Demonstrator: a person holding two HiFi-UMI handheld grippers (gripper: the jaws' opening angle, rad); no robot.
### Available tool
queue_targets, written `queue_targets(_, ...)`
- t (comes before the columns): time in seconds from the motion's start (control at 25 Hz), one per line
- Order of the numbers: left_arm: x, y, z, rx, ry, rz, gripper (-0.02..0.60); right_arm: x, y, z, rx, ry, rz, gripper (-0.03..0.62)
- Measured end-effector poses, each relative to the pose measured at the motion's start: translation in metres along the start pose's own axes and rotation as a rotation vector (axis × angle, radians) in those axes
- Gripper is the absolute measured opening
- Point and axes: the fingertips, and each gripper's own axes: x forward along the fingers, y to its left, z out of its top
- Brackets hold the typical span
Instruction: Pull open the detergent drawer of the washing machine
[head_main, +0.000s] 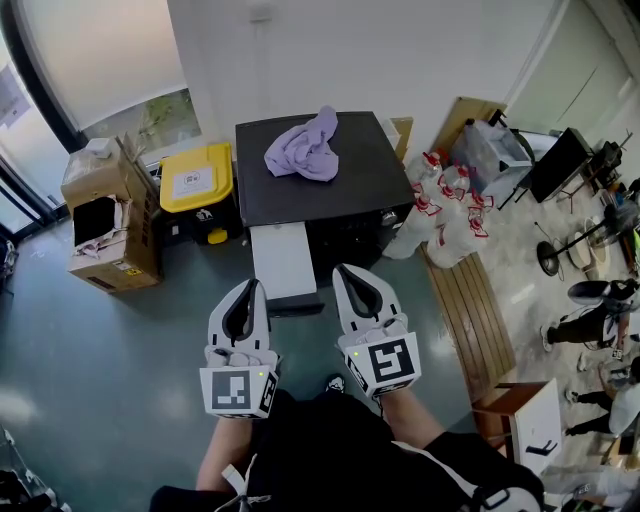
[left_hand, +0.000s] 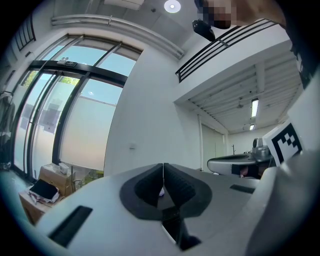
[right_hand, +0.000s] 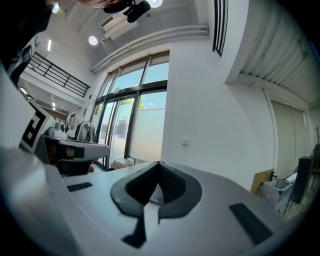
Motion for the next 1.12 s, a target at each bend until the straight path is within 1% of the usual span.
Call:
queue_targets(0.4, 0.0, -0.009, -0.002, -0.012, 0.0, -0.019, 0.025, -0.007, -0.005, 0.0, -0.013, 0.0, 0.004, 0.008)
queue_targets(1.12, -0.001, -0.023, -0.002, 0.001, 0.009, -0.026, 0.025, -0.016, -0.01, -0.003, 0.001, -0.01, 0.015, 0.008)
